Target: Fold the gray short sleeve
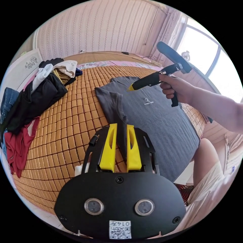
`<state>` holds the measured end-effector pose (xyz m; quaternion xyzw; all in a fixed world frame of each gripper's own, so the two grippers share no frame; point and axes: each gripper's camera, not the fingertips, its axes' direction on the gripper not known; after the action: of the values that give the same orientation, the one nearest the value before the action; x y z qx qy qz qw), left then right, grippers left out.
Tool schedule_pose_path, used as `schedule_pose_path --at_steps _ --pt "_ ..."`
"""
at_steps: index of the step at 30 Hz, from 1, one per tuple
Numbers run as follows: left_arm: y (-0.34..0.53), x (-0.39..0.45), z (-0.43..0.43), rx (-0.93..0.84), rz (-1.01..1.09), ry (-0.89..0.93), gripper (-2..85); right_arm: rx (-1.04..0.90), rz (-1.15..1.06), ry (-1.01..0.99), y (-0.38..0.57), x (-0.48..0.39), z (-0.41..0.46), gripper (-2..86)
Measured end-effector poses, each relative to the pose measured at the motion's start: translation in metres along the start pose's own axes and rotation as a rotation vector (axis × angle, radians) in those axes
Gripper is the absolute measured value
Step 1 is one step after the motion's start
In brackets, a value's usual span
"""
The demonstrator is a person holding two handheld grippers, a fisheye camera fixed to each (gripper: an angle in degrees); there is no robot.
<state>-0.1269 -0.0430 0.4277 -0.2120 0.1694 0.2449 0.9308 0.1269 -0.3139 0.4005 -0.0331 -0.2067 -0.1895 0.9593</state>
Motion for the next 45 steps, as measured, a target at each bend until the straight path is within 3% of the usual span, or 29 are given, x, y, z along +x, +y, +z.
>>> schedule_pose_path --at_steps 3,10,16,20,29,34,39,41,45 --pt "-0.026 0.016 -0.005 -0.011 0.059 0.078 5.5 0.070 0.111 0.023 0.038 0.028 -0.029 7.2" --pt "-0.143 0.084 0.020 -0.053 0.243 0.203 5.0 0.081 0.387 0.338 0.153 0.114 -0.092 7.4" --pt "-0.261 0.167 0.077 -0.148 0.337 0.258 3.5 0.149 0.540 0.248 0.208 0.162 -0.114 8.3" --pt "-0.326 0.223 0.116 -0.204 0.426 0.189 3.9 0.236 0.616 0.168 0.228 0.180 -0.124 8.4" --pt "-0.384 0.291 0.174 -0.367 0.436 0.180 6.8 0.289 0.614 0.074 0.261 0.196 -0.148 3.9" --pt "-0.401 0.288 0.178 -0.396 0.419 0.171 4.0 0.296 0.606 0.066 0.274 0.198 -0.163 3.0" --pt "-0.415 0.259 0.139 -0.278 0.367 0.192 2.0 0.330 0.525 0.069 0.282 0.193 -0.186 3.1" --pt "-0.412 0.228 0.109 -0.188 0.287 0.232 2.5 0.375 0.394 0.053 0.284 0.177 -0.203 3.7" --pt "-0.398 0.180 0.089 -0.177 0.194 0.165 4.9 0.308 0.246 0.006 0.285 0.157 -0.210 6.6"
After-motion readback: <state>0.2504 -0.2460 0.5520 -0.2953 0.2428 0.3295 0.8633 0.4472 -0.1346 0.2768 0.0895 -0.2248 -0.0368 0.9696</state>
